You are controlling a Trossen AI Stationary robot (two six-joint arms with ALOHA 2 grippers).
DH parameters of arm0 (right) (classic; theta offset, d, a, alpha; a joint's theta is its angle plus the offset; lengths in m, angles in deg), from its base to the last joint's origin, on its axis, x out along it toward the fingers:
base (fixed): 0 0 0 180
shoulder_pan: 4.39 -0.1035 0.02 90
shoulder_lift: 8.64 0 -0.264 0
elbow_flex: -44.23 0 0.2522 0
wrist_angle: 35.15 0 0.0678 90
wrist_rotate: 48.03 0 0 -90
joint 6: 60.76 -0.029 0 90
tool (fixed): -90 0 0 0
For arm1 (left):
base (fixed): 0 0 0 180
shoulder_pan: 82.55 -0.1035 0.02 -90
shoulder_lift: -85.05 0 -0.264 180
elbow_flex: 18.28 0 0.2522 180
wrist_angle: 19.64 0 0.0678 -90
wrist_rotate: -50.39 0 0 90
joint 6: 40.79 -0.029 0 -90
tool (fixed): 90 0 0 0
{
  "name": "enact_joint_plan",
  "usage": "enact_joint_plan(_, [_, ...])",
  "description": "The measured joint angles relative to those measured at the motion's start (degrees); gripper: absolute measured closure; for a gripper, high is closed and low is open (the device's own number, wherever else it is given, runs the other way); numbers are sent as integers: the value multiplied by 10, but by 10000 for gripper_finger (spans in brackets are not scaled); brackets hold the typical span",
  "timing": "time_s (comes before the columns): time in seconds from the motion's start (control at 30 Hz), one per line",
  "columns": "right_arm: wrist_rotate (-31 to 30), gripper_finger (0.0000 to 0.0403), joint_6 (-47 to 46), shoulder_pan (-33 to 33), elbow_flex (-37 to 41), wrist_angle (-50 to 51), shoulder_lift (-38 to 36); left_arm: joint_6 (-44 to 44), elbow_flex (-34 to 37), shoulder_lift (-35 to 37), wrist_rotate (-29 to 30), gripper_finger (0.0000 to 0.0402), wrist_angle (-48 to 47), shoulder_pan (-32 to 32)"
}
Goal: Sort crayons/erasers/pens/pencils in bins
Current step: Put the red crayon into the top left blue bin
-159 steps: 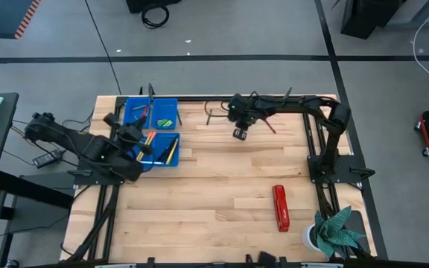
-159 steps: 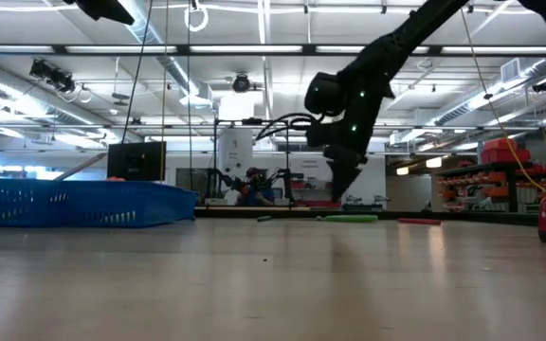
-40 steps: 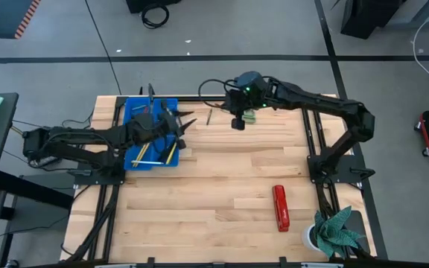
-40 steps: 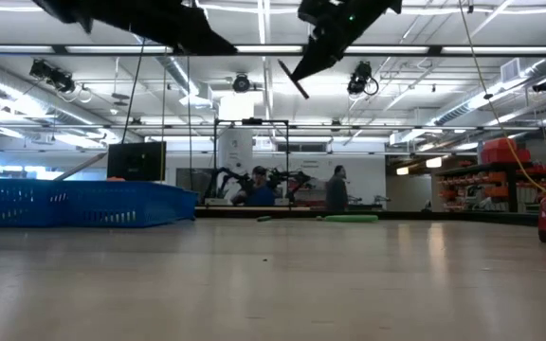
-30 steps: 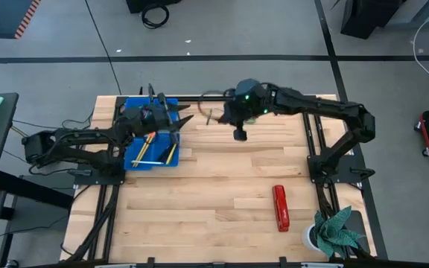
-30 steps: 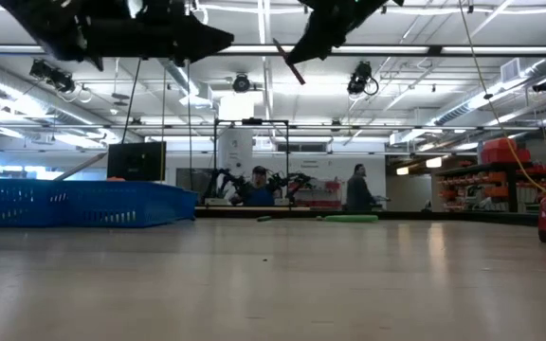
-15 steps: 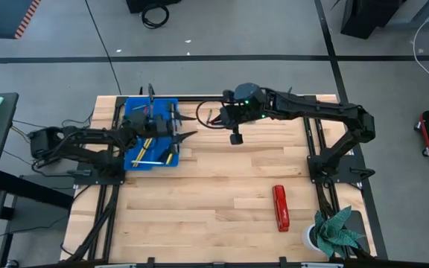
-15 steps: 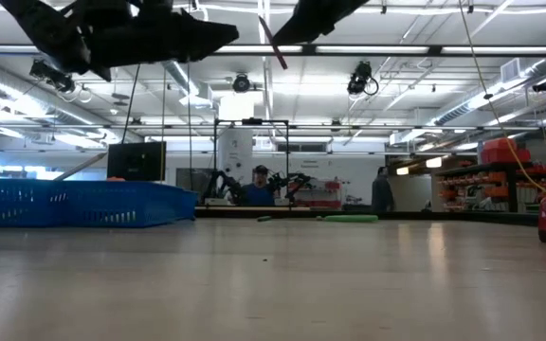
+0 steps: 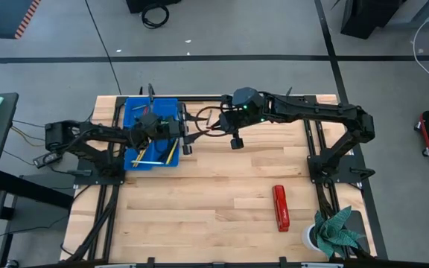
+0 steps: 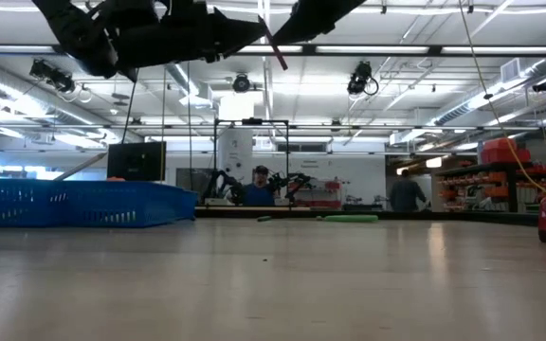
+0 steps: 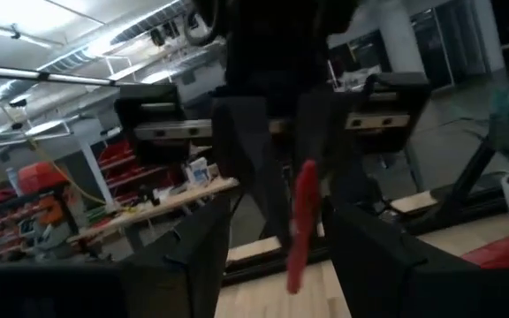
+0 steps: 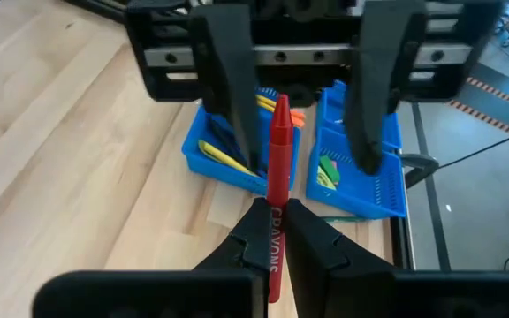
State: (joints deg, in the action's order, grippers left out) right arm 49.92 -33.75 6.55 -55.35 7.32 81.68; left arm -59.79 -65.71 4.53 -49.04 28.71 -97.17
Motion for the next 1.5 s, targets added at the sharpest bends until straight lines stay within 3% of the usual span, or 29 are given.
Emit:
enact_joint_plan(0.27, [-2,374,-1,1,0,-1,0,-3,0,1,0,209,11,18])
enact_joint_plan(0.9, [-2,374,0,3,13,-19,0,38,-25,-52,-1,252,53,21])
enact_joint_plan(1.5, [8,374,3,9,19,-31,1,48,-25,-51,6,351,38,18])
